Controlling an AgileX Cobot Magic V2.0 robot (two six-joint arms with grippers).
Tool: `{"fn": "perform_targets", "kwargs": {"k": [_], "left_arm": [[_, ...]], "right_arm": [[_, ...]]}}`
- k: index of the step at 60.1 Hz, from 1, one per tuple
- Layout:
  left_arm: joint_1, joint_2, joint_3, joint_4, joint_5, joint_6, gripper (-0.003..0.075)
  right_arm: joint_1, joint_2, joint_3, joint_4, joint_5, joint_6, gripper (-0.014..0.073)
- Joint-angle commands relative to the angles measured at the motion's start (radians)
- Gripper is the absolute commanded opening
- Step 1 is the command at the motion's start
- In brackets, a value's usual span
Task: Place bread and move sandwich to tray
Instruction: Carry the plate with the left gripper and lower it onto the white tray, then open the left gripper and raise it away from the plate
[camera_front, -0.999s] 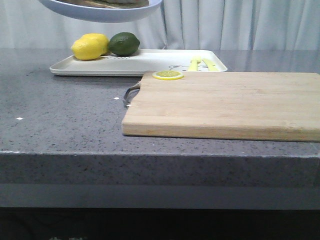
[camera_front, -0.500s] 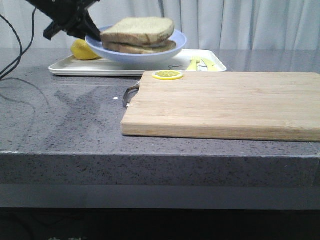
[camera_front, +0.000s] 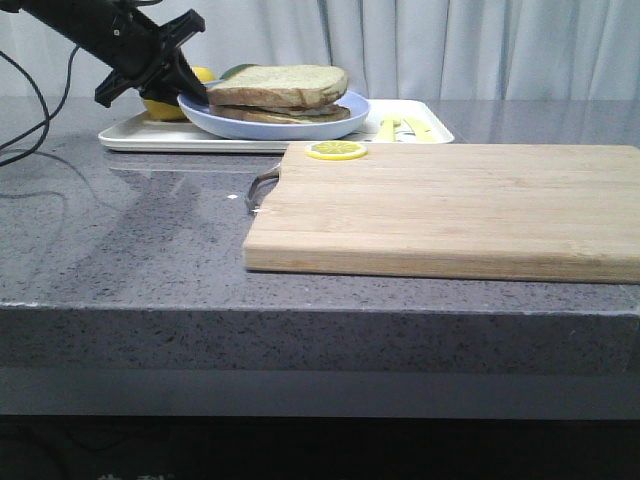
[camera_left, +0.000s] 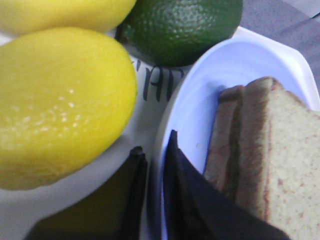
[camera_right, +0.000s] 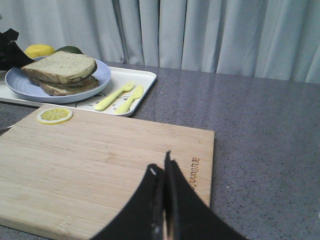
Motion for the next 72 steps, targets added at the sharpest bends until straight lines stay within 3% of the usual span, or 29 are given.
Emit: {"fn": "perform_targets", "kwargs": {"k": [1,6,13,21,28,40,47,58,65,72], "left_arm": [[-0.006,-0.079,-0.042,-0.061,-0.052,0.008,0.0266],[0.001,-0.081,-0.065,-0.061,-0.025,0.008,0.0343],[0.007,-0.087,-0.152,-0.038,0.032,0.016,0.0310],[0.009,-0.087,-0.308,0.030,0.097,0.016,0.0172],[0.009,-0.134,-0.304,0.065,0.111,0.016,-0.0018],[0.007,-0.208,-0.304,0.183,0.186,0.016,-0.0019],[0.002,-0.270,-0.304,0.329,0.188,-0.029,-0.0019],[-0.024,-0.372,-0.291,0.435,0.188,-0.045,-0.0019],[-0.069,-0.436,-0.204,0.588,0.188,-0.045,-0.0019],[-0.095,-0.529,-0.001,0.710,0.188,-0.045,-0.0019]], "right_arm": [[-0.008,0.010,-0.026,0.001,-0.078,-0.007,-0.0077],[-0.008,0.010,-0.026,0.001,-0.078,-0.007,-0.0077],[-0.008,0.010,-0.026,0.001,-0.078,-0.007,-0.0077],[-0.008,0.010,-0.026,0.001,-0.078,-0.007,-0.0077],[-0.008,0.010,-0.026,0.001,-0.078,-0.007,-0.0077],[-0.008,0.010,-0.026,0.001,-0.072,-0.007,-0.0077],[-0.008,0.010,-0.026,0.002,-0.070,-0.007,-0.0077],[-0.008,0.010,-0.026,0.002,-0.070,-0.007,-0.0077],[-0.008,0.010,-0.026,0.002,-0.056,-0.007,-0.0077],[-0.008,0.010,-0.026,0.002,-0.038,-0.007,-0.0077]]}}
